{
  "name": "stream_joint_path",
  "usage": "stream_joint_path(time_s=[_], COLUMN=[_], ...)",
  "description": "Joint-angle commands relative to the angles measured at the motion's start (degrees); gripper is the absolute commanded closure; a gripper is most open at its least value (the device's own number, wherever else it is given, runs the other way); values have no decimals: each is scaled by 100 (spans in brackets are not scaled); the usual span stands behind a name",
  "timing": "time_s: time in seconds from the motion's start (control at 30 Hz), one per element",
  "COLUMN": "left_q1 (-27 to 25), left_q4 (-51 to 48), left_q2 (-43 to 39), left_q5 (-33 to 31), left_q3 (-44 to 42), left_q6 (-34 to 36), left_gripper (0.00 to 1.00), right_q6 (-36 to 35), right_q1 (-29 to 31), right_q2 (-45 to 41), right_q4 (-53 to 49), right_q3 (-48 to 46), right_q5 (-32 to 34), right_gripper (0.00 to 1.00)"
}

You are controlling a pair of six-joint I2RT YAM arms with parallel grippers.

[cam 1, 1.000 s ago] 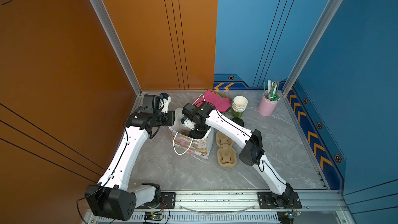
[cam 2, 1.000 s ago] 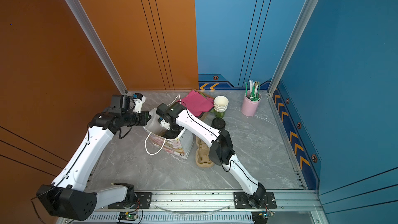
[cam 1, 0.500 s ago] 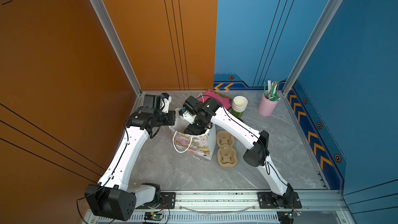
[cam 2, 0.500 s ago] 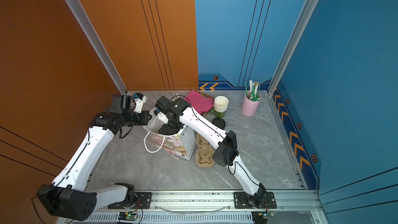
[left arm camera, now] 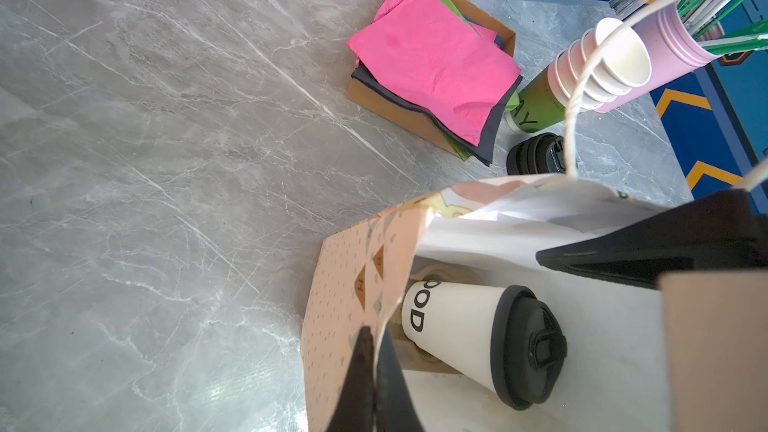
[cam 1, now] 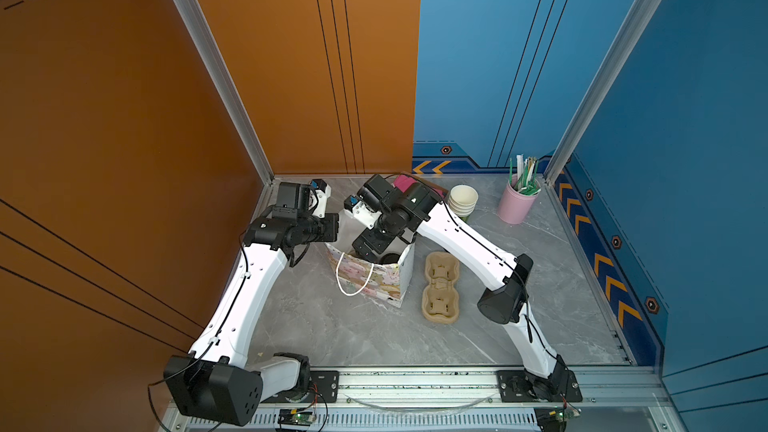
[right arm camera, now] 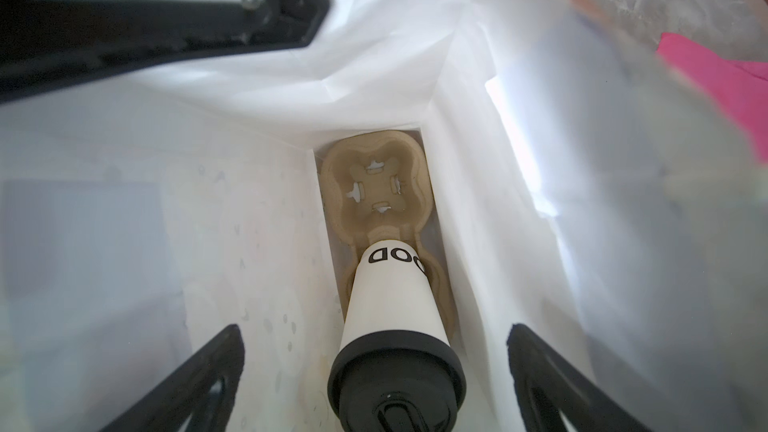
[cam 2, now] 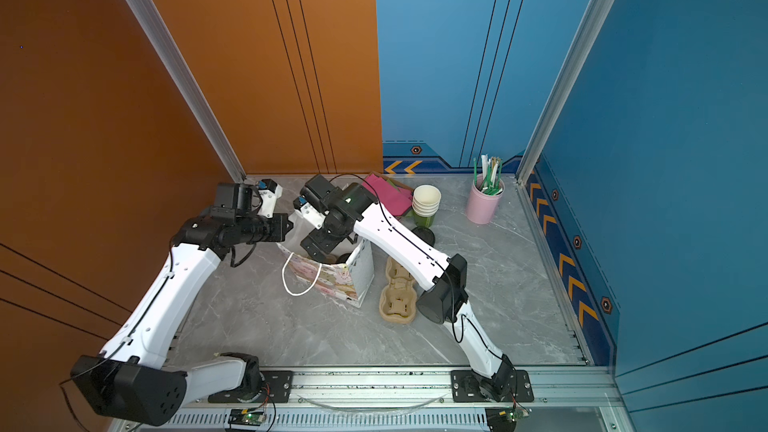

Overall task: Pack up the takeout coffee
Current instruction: 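Open the right gripper and lift it out of the bag, then move the right gripper back toward the pink straw cup while the left holds the bag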

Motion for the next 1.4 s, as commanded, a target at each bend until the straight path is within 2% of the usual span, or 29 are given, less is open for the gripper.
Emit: stream_joint_path(time_s=[0.0,0.37,0.53,0.67,0.83,1.0,1.13,1.2,1.37], left_q1=[-58,4,66,171,317,379,388,397,405], left_q4=[-42,-124,-324,-422,-476,-472,-467,-469,-464], left_q2=[-84,-261,-419,-577,-777,-855,-847,-838,-849], left_q5=[-107,-312,-602,-765,-831,-720,-629,-611,-541], left_q3=[-66,-216,-233,-326,-491,-568,-537,-508,-419], left_q6=[45,-18,-17,-44,-69,-91,-78,-71,-52], left_gripper=[100,100,100,100,99,92,84,77,52], right_q6=[152,198,170,193,451,812,971,965,756], right_q1=[3,17,-45,-337,-1273,-2911,-4017,-4353,-4800], right_q2=[-326,-1606,-2749,-3597,-4412,-4997,-4884,-4673,-3831], right_q4=[245,1134,2170,2759,2877,3117,3267,3400,3931], right_q3=[105,-184,-1511,-2646,-3600,-4500,-4770,-4767,-4563], right_q5=[-95,-38,383,759,1261,1408,1291,1223,1233], right_gripper=[1,1,1,2,6,14,20,22,30])
